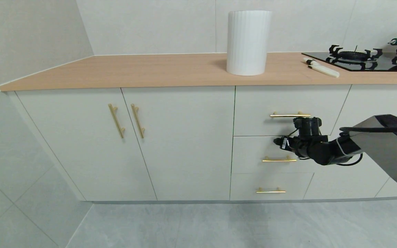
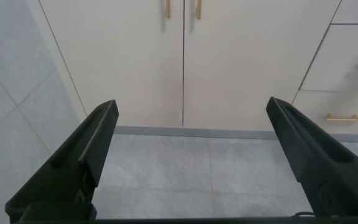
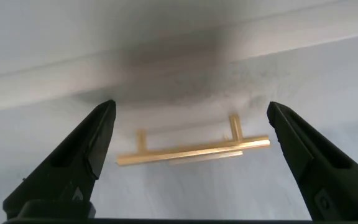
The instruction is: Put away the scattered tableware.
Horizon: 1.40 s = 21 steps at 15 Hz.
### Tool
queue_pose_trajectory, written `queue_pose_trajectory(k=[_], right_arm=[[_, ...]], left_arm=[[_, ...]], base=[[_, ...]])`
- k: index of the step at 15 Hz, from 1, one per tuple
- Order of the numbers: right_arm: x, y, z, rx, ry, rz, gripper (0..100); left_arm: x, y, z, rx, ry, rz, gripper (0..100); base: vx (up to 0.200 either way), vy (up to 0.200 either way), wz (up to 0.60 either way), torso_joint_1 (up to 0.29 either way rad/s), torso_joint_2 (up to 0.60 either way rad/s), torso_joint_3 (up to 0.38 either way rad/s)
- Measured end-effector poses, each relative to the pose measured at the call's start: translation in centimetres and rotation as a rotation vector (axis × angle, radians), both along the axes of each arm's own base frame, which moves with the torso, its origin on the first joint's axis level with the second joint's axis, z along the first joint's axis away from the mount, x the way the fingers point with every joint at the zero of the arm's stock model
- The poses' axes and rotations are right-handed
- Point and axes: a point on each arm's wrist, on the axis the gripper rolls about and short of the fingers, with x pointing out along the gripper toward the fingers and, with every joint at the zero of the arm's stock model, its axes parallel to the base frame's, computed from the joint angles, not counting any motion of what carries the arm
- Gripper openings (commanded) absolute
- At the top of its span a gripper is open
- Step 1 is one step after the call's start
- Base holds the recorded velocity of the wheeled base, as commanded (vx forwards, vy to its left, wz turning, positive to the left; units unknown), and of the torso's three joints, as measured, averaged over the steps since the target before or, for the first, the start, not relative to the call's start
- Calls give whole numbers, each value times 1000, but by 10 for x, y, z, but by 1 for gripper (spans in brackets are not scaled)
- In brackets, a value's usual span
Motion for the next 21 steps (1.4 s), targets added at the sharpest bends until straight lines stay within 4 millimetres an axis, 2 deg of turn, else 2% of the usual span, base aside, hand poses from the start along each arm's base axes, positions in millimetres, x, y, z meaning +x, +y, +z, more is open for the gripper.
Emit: queue_pose_trajectory(k=[8, 11, 14, 17, 19, 21], right_arm=[[3, 1, -6, 11, -55, -20, 100], [-16, -1, 15, 11, -57, -22, 100], [-59, -5, 69, 11, -104, -31, 100], [-125, -15, 133, 6, -200, -68, 100], [-180, -24, 168, -7, -271, -92, 100], [-244, -35, 194, -37, -330, -134, 100]], left_arm=[[0, 0, 0, 0, 0, 1, 100], [0, 0, 0, 0, 0, 0, 100], [0, 0, 0, 0, 0, 0, 100], [0, 0, 0, 0, 0, 1, 100], [0, 0, 0, 0, 0, 0, 100], [0, 0, 0, 0, 0, 0, 100]], base=[[0, 0, 0, 0, 0, 0], [0, 0, 0, 0, 0, 0], [0, 0, 0, 0, 0, 0], [0, 0, 0, 0, 0, 0], [0, 0, 0, 0, 0, 0], [0, 0, 0, 0, 0, 0]])
